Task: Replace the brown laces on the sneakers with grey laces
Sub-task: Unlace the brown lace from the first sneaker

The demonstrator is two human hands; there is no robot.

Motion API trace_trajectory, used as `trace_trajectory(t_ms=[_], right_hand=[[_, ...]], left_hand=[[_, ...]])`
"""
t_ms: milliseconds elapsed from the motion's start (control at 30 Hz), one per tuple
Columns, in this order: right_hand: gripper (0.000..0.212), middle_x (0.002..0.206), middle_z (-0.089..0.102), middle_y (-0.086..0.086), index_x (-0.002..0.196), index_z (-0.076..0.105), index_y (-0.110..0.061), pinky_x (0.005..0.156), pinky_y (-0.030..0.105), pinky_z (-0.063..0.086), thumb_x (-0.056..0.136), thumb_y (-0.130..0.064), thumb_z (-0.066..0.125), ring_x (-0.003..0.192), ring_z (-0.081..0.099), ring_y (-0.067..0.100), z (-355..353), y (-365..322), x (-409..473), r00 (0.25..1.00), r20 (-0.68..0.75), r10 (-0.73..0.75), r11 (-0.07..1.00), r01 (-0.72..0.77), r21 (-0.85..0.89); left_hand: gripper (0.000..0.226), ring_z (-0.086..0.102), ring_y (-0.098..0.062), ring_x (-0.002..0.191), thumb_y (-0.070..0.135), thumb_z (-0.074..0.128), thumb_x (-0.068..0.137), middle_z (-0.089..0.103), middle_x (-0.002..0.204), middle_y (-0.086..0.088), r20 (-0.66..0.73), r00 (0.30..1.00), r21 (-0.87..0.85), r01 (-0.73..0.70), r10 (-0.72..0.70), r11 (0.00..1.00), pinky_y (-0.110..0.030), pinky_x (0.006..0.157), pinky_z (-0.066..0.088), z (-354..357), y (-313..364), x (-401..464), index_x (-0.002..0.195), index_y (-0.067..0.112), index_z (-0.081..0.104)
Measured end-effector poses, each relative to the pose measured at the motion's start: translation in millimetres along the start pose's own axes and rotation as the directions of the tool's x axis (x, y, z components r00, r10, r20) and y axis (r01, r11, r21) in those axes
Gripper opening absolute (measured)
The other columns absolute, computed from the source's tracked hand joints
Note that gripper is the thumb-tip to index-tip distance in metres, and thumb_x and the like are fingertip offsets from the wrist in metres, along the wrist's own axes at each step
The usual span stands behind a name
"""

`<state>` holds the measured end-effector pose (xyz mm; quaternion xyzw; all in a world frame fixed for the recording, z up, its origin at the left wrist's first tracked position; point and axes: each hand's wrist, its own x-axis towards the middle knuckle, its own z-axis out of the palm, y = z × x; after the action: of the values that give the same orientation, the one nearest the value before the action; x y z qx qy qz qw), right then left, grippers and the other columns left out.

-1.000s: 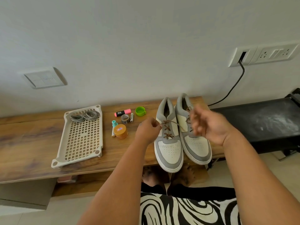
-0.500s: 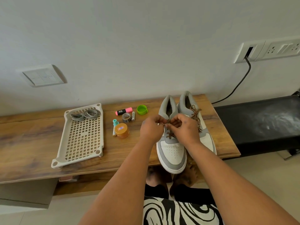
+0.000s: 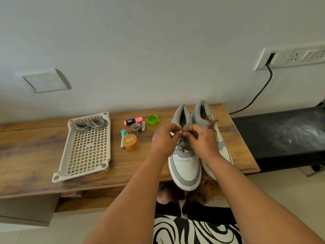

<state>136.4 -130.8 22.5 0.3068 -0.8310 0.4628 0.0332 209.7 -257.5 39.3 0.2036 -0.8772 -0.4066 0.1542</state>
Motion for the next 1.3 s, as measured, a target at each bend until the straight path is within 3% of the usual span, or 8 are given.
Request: trace_trajectory(t_ms=[233,333,433,567,833,1000,1200,1300], right_hand=[[0.005,0.087,0.066,-0.004,0.095,0.065,-0.013,0.066,0.005,0.043,0.095,-0.017,0.061,0.079,0.061,0.007,1.5,2.4,-2.1,0.995,0.035,0.097,0.994,-0.098,0.047],[0.01,0.09,0.065,-0.004,0.098,0.061,-0.014,0.07,0.011,0.045,0.099,-0.022,0.055,0.085,0.063,0.01,5.1,4.8,-0.5,0.963,0.041,0.268,0.956,-0.271,0.115],[0.013,0.094,0.07,-0.002,0.099,0.06,-0.012,0.087,0.032,0.056,0.101,-0.02,0.05,0.091,0.068,0.011,4.6,2.6,2.1,0.941,0.016,0.338,0.901,-0.329,0.283],[0.014,0.09,0.066,-0.012,0.105,0.06,-0.023,0.073,0.01,0.049,0.092,-0.024,0.066,0.085,0.062,-0.002,-1.8,-5.9,2.6,0.99,0.047,0.134,0.98,-0.139,0.14],[0.006,0.083,0.068,-0.004,0.09,0.07,-0.012,0.071,0.014,0.051,0.086,-0.008,0.072,0.077,0.064,0.007,0.1,-3.8,-0.8,1.0,-0.022,-0.01,1.0,0.011,0.018],[0.012,0.09,0.062,-0.003,0.103,0.059,-0.01,0.074,0.02,0.048,0.099,-0.021,0.055,0.086,0.062,0.014,3.0,-2.1,3.6,0.953,-0.042,0.3,0.952,-0.296,0.082],[0.024,0.094,0.061,-0.009,0.115,0.062,-0.015,0.066,0.005,0.038,0.093,-0.024,0.066,0.087,0.059,0.008,0.2,-10.3,0.8,0.978,-0.041,0.203,0.976,-0.199,0.086],[0.025,0.092,0.067,-0.007,0.109,0.066,-0.014,0.067,0.0,0.043,0.086,-0.016,0.074,0.084,0.063,0.005,1.4,-8.4,-1.2,0.989,-0.013,0.148,0.986,-0.147,0.075]], left_hand=[[0.004,0.055,-0.008,0.072,0.023,0.061,0.095,0.064,0.094,0.003,0.05,0.998,-0.106,0.034,-0.029,0.994,-0.025,0.068,0.046,9.8,-7.0,5.3,0.092,0.02,0.062],[0.008,0.058,-0.016,0.084,0.021,0.055,0.099,0.064,0.096,-0.002,0.087,0.987,-0.253,0.15,-0.132,0.956,-0.036,0.079,0.051,12.9,-4.4,5.2,0.092,0.02,0.059],[0.012,0.06,-0.021,0.089,0.026,0.052,0.101,0.065,0.096,-0.005,0.128,0.962,-0.369,0.271,-0.241,0.889,-0.041,0.084,0.052,11.6,-3.6,7.1,0.093,0.019,0.059],[0.009,0.06,-0.015,0.081,0.025,0.057,0.099,0.064,0.091,-0.001,0.13,0.967,-0.403,0.254,-0.22,0.879,-0.038,0.079,0.054,9.8,-1.5,4.4,0.094,0.019,0.061],[0.007,0.054,-0.008,0.075,0.019,0.055,0.1,0.061,0.087,0.003,0.114,0.967,-0.391,0.255,-0.229,0.884,-0.022,0.069,0.044,12.1,-1.4,6.3,0.096,0.015,0.059],[0.018,0.045,-0.011,0.068,0.027,0.049,0.103,0.052,0.076,0.002,0.133,0.928,-0.472,0.367,-0.347,0.802,-0.026,0.063,0.039,8.5,1.1,7.8,0.089,0.017,0.056],[0.012,0.056,-0.01,0.081,0.032,0.064,0.094,0.059,0.09,0.005,0.026,0.98,-0.337,0.193,-0.196,0.921,-0.032,0.074,0.051,8.5,-0.7,7.1,0.103,0.025,0.066],[0.015,0.053,-0.009,0.087,0.031,0.065,0.093,0.056,0.098,0.004,-0.028,0.996,-0.12,0.086,-0.09,0.989,-0.022,0.071,0.042,8.8,-3.7,6.1,0.107,0.035,0.068]])
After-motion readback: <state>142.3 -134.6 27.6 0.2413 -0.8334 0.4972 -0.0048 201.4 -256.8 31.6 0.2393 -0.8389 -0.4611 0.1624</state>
